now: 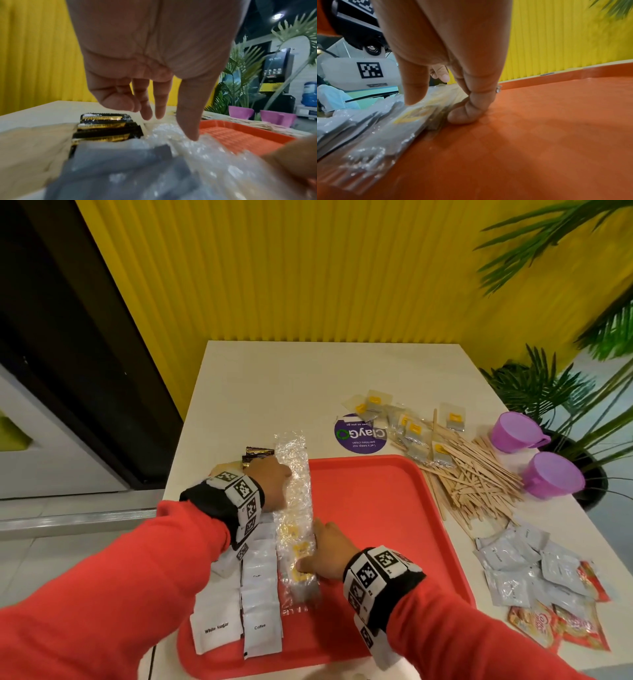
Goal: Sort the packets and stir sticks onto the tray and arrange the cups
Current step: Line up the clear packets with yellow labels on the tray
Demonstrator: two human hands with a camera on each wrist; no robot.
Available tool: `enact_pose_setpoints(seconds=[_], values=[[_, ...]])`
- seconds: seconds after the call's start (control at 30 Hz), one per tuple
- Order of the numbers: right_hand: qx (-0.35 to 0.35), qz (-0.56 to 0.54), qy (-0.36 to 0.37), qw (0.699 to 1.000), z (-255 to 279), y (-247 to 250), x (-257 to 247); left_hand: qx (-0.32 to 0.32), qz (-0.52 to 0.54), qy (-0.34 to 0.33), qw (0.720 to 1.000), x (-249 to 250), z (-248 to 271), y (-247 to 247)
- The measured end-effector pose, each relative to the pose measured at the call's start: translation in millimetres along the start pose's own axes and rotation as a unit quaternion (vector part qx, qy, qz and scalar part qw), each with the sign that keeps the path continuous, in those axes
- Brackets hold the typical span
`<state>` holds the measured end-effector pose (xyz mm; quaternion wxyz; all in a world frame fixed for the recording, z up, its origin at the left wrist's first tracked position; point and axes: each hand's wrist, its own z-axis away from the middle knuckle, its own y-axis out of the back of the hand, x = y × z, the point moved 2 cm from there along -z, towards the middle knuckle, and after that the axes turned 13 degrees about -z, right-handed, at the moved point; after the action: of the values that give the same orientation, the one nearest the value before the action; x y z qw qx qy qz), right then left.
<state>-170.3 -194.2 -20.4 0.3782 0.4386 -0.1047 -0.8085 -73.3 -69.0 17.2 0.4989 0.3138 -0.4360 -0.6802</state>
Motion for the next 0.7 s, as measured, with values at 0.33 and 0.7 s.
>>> enact_pose_setpoints(seconds=[0.33,0.7], values=[[-0.008,0.001,0.006,1.000,-0.6,2.4,2.5,-0.035,-0.062,0.037,0.997,5.6,9.1,-3.8],[0.073,-0.164,0.045,0.983,-5.6,18.1,-2.9,-0.021,-0.064,0.027,0.997,5.1,10.9,-7.7]])
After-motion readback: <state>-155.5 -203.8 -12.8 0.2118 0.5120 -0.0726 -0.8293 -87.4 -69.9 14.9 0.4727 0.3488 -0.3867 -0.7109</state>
